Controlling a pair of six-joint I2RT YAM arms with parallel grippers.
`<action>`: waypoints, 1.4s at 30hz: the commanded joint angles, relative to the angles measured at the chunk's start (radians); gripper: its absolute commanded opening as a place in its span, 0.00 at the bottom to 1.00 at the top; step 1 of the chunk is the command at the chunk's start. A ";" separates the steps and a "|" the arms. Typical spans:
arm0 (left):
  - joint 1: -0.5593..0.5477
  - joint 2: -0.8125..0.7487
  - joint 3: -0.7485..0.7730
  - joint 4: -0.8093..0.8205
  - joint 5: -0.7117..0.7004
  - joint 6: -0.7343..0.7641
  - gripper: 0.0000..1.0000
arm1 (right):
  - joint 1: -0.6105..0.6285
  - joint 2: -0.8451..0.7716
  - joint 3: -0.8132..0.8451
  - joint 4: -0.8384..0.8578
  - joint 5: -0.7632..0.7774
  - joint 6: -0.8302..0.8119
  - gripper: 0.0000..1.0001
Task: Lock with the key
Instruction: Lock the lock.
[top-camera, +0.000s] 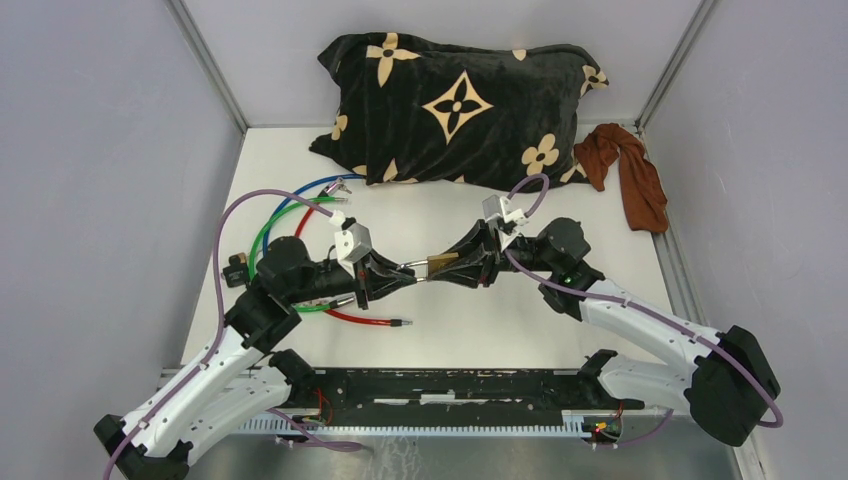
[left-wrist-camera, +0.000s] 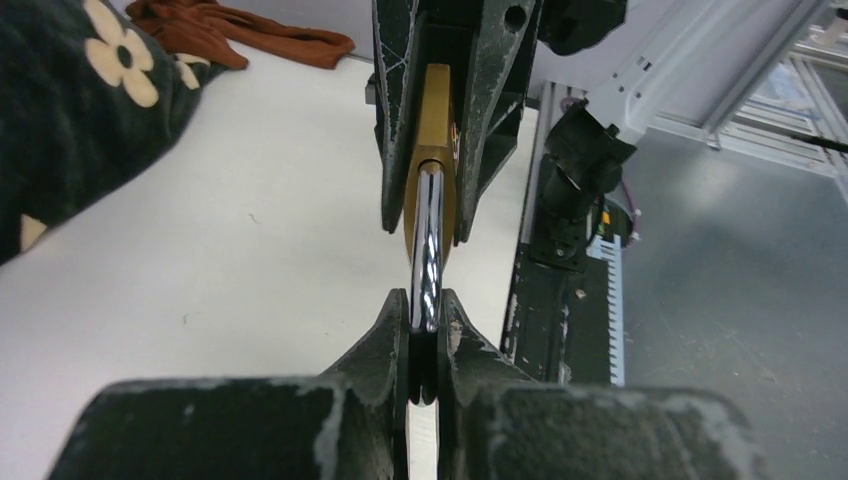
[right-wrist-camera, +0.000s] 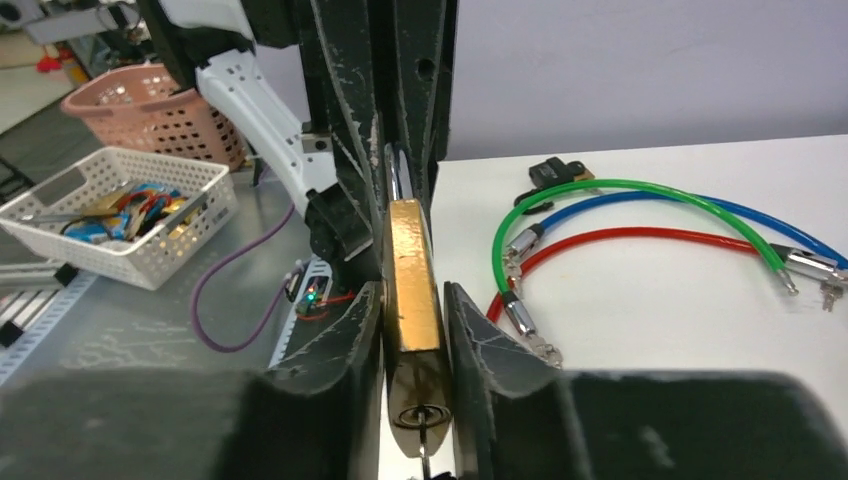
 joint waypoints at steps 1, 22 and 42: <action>0.001 -0.022 0.032 0.156 0.024 0.006 0.02 | 0.001 -0.001 0.011 0.118 -0.026 0.057 0.17; -0.026 0.039 0.004 0.316 0.009 0.029 0.02 | 0.054 0.013 0.018 0.249 -0.132 0.102 0.00; -0.096 0.073 -0.030 0.391 0.054 -0.063 0.02 | 0.071 -0.039 0.039 0.167 -0.072 0.003 0.00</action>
